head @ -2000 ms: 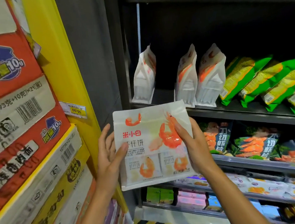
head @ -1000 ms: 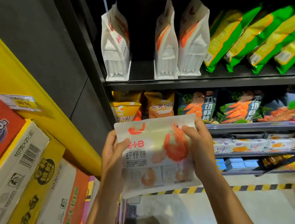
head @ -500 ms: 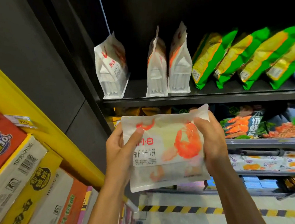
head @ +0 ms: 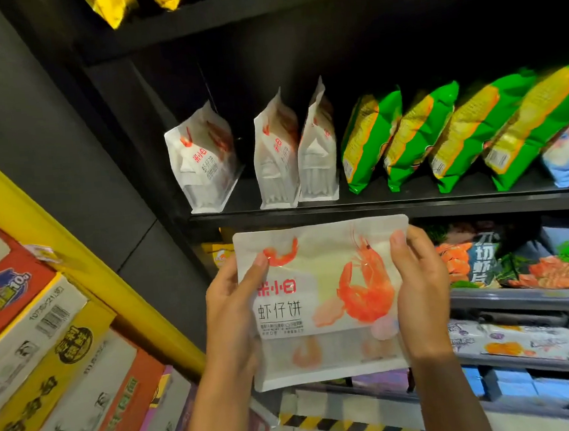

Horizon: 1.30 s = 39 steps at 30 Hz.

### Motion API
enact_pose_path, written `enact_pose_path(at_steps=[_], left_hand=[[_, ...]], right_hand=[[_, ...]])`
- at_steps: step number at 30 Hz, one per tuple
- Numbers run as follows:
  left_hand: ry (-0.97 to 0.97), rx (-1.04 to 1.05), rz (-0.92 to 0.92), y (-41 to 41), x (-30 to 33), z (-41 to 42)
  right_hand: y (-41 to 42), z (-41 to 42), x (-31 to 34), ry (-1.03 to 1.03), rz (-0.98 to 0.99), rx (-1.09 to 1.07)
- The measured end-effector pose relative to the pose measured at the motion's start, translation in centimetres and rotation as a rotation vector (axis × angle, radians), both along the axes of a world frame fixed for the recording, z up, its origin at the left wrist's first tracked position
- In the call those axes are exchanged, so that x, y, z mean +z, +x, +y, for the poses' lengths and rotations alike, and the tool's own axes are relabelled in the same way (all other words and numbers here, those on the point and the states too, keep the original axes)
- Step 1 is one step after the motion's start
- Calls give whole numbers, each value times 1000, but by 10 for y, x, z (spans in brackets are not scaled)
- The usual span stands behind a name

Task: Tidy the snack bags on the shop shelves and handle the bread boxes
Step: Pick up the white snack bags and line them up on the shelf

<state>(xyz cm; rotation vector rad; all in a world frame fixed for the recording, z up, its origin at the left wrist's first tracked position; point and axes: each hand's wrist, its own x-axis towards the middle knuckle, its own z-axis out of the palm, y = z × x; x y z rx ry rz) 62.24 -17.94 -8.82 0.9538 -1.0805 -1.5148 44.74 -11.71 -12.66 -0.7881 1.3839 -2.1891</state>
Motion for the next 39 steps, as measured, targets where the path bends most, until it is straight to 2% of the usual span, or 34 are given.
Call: enact_pose_path(at_steps=[3,7,9,12,14,18,22,25,29,31,34,37,39], left_hand=[[31,20,-23,-7,0,15],[49,100,-49,-8,-2,34],[16,170,-33,-11,2,43],[-81,275,-43,-17,12,48],[-137,288,-42,-23,20,48],[-171,171,-17,-35,27,47],[-237,-38,-116,-35,26,42],[-319,-258,-17,-27,22,42],[-370,-466,-193,-17,-1,28],[-293,-433,-243,-15,-27,4],[-243,-372,-302,-30,-24,27],[-360,-399,-270,-25,-19,58],[-352,-412,-311,-26,-16,65]], right_hand=[[-9,8,-6,3,-7,36],[-18,16,-15,52,-41,209],[-24,20,-23,86,-36,310],[-31,26,-37,193,87,393],[-31,30,-47,236,76,470],[-33,29,-54,222,65,420],[-41,26,-50,177,15,278],[-41,25,-57,218,-104,182],[-29,22,-67,285,-214,264],[-22,19,-71,305,-224,314],[-17,16,-79,343,-222,345],[-15,19,-85,341,-219,359],[-12,24,-88,333,-218,364]])
